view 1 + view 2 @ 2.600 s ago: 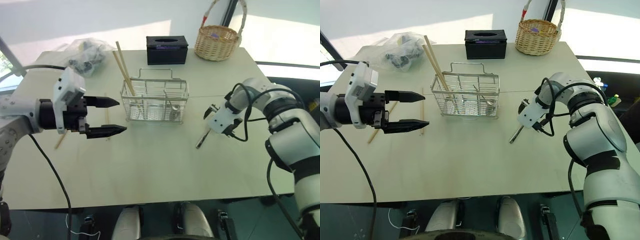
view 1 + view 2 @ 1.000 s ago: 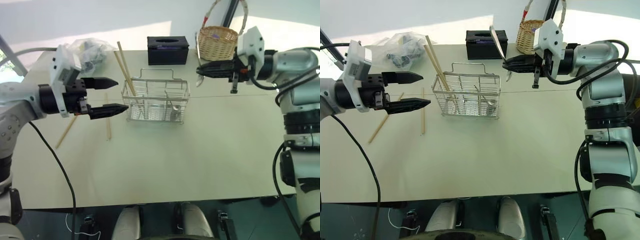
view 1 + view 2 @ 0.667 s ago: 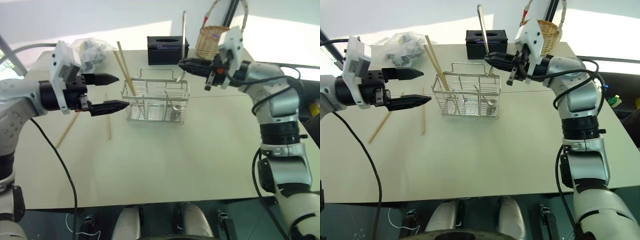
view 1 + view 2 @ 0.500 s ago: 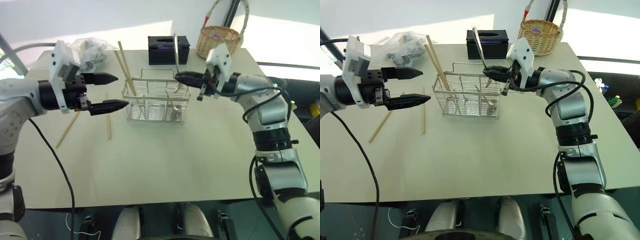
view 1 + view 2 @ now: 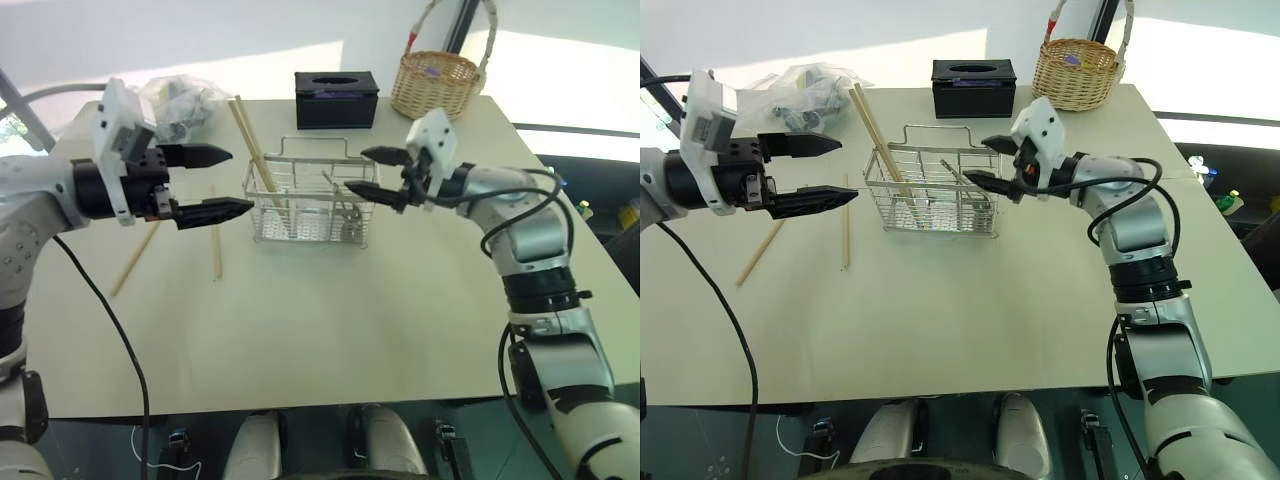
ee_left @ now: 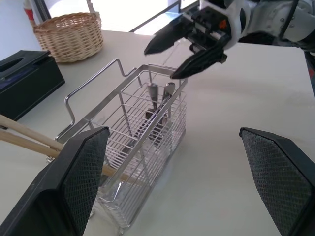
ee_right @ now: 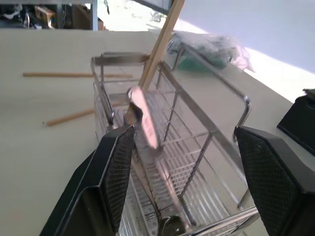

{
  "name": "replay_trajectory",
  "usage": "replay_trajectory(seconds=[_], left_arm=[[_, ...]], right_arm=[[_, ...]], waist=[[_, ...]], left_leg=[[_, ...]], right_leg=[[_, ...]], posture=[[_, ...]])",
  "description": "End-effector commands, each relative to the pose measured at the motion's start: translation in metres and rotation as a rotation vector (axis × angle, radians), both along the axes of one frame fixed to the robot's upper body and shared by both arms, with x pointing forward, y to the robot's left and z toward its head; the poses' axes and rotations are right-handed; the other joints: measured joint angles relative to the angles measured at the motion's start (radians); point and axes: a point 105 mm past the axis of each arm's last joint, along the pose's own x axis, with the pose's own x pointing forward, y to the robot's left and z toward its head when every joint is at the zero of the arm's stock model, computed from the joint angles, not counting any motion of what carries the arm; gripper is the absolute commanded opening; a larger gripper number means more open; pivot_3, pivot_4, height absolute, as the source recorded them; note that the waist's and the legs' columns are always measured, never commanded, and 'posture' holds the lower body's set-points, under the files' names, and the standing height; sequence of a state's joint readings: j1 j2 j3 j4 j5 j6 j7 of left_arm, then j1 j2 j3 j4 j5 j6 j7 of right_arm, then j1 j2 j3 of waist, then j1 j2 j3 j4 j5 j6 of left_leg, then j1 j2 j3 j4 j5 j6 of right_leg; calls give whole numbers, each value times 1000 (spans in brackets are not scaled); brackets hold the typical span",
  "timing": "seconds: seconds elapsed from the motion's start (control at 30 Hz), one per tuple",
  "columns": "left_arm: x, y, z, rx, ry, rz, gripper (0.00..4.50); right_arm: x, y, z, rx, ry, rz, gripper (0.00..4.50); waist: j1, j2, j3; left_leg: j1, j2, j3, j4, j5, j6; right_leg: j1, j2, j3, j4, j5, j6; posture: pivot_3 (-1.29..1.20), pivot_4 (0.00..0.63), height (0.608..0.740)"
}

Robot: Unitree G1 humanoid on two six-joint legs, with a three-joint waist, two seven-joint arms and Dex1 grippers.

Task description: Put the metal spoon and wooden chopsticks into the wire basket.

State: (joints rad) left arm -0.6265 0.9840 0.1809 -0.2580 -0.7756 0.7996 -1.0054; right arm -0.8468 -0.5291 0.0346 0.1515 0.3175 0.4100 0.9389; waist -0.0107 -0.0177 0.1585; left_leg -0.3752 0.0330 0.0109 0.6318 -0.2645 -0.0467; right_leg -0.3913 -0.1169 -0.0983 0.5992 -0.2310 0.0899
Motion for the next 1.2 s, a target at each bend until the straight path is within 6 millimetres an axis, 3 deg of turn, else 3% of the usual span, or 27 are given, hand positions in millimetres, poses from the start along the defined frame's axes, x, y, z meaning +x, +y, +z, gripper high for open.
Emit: replay_trajectory(seconds=[0.03, 0.13, 0.23, 0.33, 0.47, 0.6, 0.77, 0.87, 1.07, 1.2], left_arm=[[-2, 9, 18, -4, -76, 40, 4500], [5, 22, 24, -36, -94, 123, 4500], [16, 42, 24, -58, -108, 247, 4500], [36, 84, 16, -81, -102, 483, 4500], [52, 121, 0, -75, -58, 669, 4500], [77, 164, -50, 16, 136, 921, 4500], [101, 180, -92, 54, 345, 1060, 4500], [108, 178, -115, 104, 431, 1071, 4500], [113, 175, -138, 195, 468, 1065, 4500], [117, 167, -142, 231, 469, 1033, 4500]], right_arm=[[-19, -13, 61, 84, -134, 42, 3474], [-58, -23, 97, 129, -130, 218, 3474], [-85, -26, 99, 104, -77, 314, 3474], [-109, -25, 67, -8, 3, 350, 3474], [-120, -24, 30, -63, 78, 315, 3474], [-123, -23, -3, -77, 128, 243, 3474], [-123, -22, -12, -51, 138, 189, 3474], [-126, -24, -14, -43, 145, 174, 3474], [-129, -26, -15, -35, 157, 153, 3474], [-132, -26, -18, -36, 169, 152, 3474]], waist=[[0, 0, 0], [2, 1, 1], [1, -1, 0], [0, -3, -1], [1, -4, -1], [9, -6, -2], [30, -12, -2], [36, -16, -4], [25, -20, -3], [25, -20, -3]], left_leg=[[0, 0, 0, 0, 0, 0], [0, 0, 0, -1, 0, 0], [0, 0, 0, -1, -1, 1], [1, 0, 0, -2, -1, 1], [1, 1, 1, -1, -1, 2], [1, 1, 1, -1, -1, 2], [0, 0, 2, 0, -1, 2], [-1, 0, 2, 0, -1, 2], [-1, 1, 4, -1, -2, 3], [-1, 1, 4, -1, -2, 3]], right_leg=[[0, 0, 0, 0, 0, 0], [0, 0, 0, 0, 0, 0], [0, 0, 0, -1, 0, 0], [1, 0, 0, -1, 0, 0], [0, 0, 0, -2, 0, 0], [0, -1, 0, -1, -1, 1], [-1, -1, 0, -2, 0, 0], [-1, 0, 0, -2, 0, 0], [-3, -1, 0, -1, 0, 0], [-3, -1, 0, -1, 0, 0]], posture=[[0, 150, 712], [0, 150, 712], [0, 150, 712], [0, 150, 712], [0, 150, 712], [0, 150, 712], [0, 150, 712], [0, 150, 712], [0, 150, 712], [0, 150, 712]])
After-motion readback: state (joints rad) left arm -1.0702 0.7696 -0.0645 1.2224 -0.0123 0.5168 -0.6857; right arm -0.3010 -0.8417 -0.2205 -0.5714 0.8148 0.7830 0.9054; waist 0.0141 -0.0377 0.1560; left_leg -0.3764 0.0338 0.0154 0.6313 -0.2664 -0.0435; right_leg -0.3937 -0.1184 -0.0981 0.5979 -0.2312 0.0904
